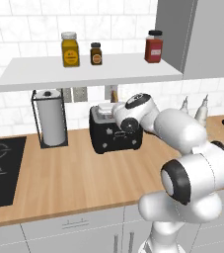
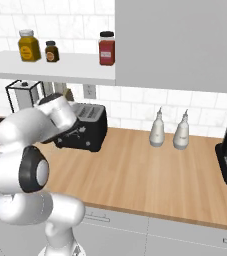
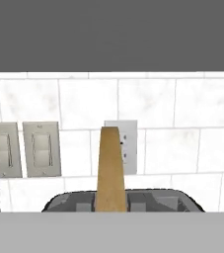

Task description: Start the toaster. Once the lever pops up, take the bread to the plate on the dining counter.

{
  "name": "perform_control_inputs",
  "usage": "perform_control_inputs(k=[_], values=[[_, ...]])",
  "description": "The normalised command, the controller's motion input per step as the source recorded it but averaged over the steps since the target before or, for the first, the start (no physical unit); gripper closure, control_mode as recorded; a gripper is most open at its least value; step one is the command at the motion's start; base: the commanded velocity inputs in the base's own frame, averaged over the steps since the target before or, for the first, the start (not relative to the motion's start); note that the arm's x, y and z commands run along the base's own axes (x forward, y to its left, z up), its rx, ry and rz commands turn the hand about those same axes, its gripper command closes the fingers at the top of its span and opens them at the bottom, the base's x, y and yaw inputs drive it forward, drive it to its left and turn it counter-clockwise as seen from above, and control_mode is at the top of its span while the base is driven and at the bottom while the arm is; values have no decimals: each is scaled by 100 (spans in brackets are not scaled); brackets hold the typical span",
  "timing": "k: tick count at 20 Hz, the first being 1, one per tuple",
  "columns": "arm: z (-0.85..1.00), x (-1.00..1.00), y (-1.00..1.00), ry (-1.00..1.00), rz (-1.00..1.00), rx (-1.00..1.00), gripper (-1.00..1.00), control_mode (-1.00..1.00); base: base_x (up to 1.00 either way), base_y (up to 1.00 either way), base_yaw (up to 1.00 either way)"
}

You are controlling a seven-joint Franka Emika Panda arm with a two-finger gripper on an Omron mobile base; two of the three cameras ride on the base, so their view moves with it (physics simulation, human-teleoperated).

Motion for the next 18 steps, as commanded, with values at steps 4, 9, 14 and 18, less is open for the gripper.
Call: perform_control_inputs(k=[4, 9, 14, 18], values=[[70, -79, 0, 0, 5, 14, 100, -100, 0, 0, 0], [75, -85, 3, 3, 1, 15, 100, -100, 0, 0, 0], [74, -89, 7, 19, 0, 9, 100, -100, 0, 0, 0], [98, -64, 9, 28, 0, 6, 100, -100, 0, 0, 0]])
